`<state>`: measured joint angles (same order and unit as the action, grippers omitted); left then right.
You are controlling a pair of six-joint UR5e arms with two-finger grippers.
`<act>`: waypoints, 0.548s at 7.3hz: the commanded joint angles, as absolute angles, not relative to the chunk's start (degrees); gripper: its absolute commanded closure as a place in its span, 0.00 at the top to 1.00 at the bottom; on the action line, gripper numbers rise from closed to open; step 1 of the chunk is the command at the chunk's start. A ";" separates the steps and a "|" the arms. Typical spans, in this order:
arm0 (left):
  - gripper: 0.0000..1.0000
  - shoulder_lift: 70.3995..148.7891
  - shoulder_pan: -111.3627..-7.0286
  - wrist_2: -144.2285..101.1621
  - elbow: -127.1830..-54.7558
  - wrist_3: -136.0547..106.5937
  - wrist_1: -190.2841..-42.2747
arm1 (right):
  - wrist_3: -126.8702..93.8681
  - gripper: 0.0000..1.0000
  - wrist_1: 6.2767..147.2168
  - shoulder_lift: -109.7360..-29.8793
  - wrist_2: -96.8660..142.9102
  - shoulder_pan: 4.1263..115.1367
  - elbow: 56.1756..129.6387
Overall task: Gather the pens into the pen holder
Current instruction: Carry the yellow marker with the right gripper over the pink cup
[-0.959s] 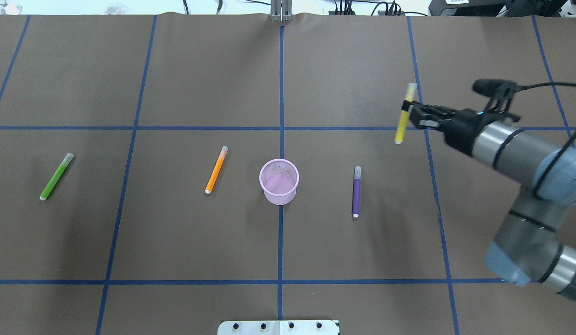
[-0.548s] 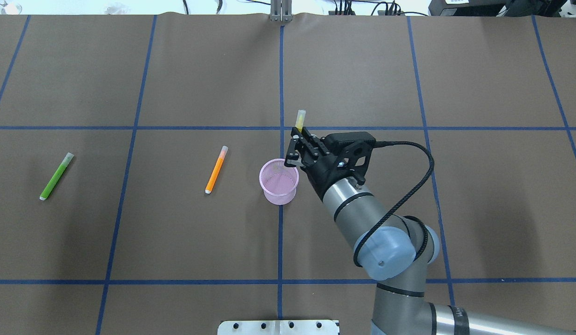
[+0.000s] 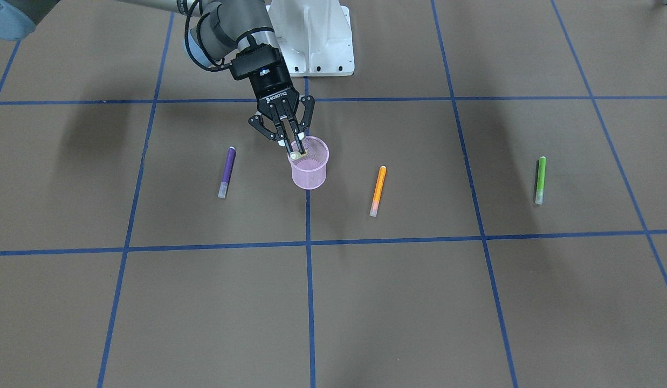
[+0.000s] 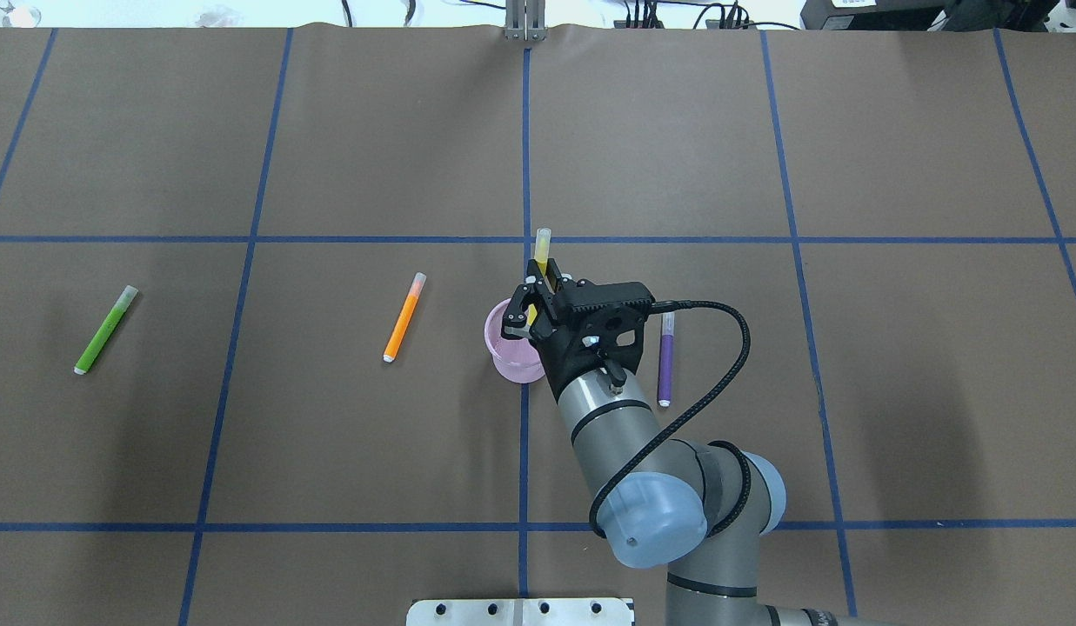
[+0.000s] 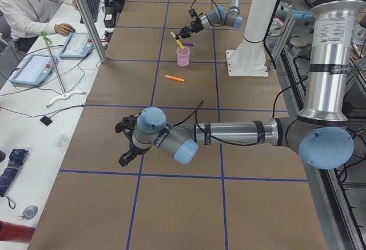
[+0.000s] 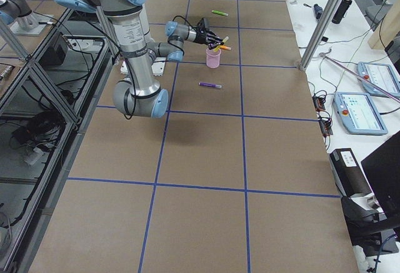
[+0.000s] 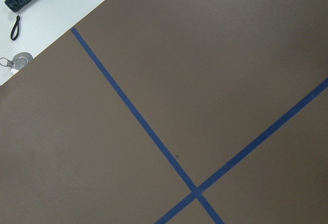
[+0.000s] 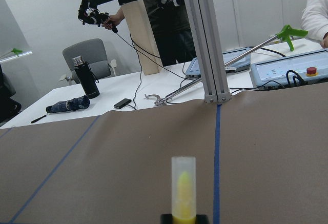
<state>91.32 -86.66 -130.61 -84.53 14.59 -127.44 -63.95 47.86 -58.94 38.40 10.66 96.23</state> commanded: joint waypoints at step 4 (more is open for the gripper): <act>1.00 91.32 -86.66 -130.69 -84.55 14.68 -127.53 | -63.55 0.99 50.27 -53.44 31.19 8.69 91.83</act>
<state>91.32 -86.66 -130.67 -84.48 14.65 -127.46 -63.78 49.77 -53.80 30.74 8.14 90.80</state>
